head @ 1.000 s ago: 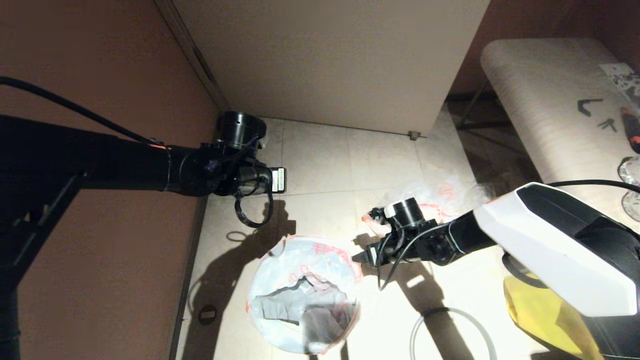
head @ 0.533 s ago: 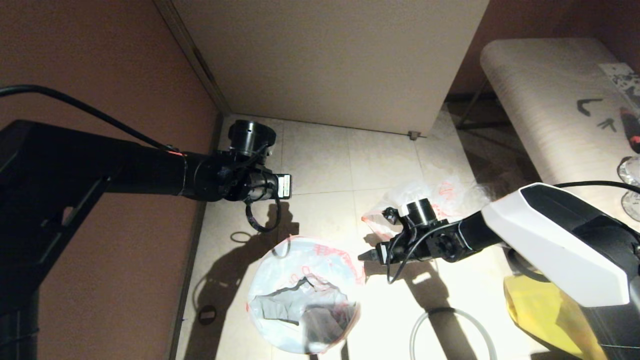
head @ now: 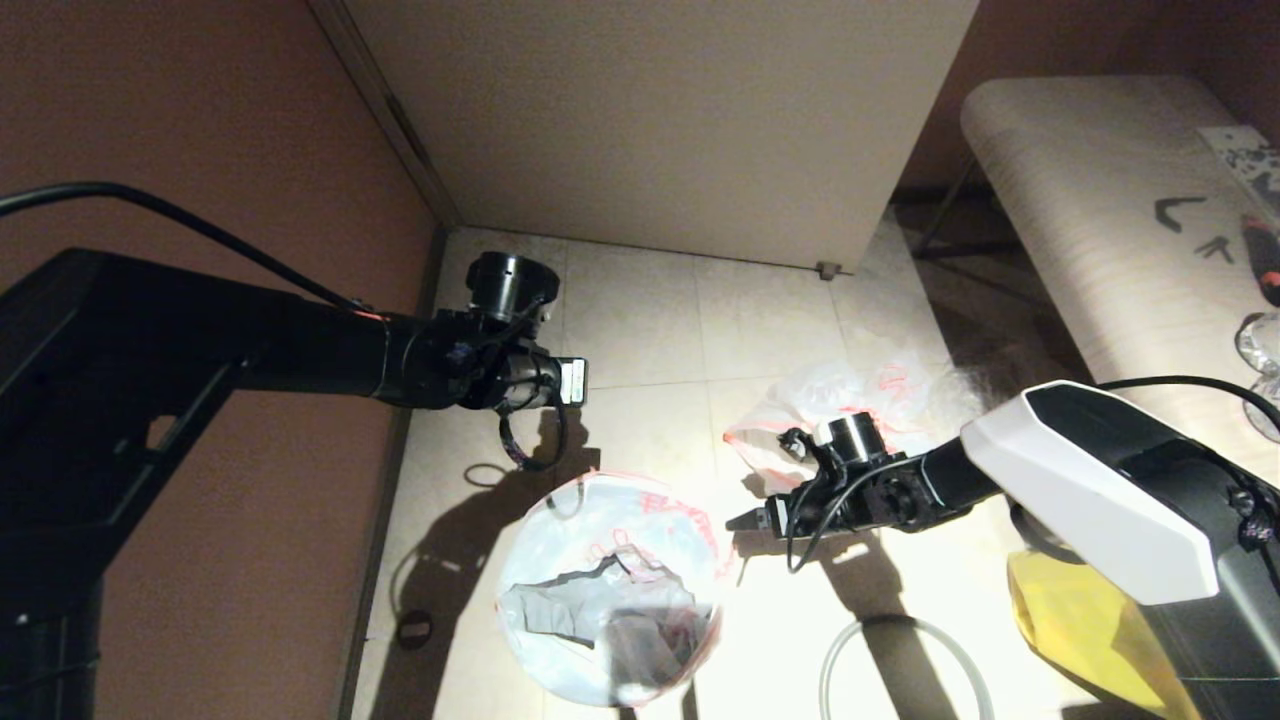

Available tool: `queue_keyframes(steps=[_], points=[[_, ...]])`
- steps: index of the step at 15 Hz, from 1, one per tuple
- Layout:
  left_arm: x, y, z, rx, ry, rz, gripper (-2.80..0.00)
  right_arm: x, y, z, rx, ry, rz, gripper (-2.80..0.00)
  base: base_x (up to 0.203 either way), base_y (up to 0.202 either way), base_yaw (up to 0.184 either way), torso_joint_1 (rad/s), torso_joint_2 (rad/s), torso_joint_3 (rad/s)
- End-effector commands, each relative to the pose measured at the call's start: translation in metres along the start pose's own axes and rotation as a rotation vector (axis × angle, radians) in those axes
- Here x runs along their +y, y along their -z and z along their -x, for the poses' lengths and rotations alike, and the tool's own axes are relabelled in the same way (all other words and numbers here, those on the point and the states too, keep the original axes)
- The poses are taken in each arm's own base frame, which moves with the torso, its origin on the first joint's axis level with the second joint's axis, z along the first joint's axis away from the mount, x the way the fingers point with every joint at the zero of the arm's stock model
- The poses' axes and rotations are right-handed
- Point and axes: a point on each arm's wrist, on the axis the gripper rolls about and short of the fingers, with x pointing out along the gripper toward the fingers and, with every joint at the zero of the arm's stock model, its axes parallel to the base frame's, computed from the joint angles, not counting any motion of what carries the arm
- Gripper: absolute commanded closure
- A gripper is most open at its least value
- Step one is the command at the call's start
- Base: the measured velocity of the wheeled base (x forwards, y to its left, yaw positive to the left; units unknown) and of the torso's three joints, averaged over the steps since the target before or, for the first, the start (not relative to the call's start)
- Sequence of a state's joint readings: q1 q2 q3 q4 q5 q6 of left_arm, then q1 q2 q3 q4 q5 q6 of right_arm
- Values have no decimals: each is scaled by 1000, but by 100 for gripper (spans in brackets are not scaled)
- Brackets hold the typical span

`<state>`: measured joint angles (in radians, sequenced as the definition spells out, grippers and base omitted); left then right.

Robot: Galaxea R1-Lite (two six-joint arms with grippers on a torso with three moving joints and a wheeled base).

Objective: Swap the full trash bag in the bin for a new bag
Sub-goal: Put the new garbage bag on the trash can

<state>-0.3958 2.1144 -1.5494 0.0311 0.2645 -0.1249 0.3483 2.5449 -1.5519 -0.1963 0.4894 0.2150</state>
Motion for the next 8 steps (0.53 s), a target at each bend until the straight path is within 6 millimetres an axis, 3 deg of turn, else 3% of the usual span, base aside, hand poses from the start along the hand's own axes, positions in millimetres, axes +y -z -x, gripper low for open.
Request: queue_keyframes(steps=[1,4,8], points=[[-2,4,-5,14,-2,-5,0,-1,0,2,18,-77,-23,-280,0,0,0,0,0,0],[-6,7,-10,17,-31,-12,0,4,-11,22,12,-181,-72,-280,0,0,0,0,0,0],[-5,6,-9,31,-36,-15,0,-10,-18,44,-5,-240,-107,-280,0,0,0,0,0,0]])
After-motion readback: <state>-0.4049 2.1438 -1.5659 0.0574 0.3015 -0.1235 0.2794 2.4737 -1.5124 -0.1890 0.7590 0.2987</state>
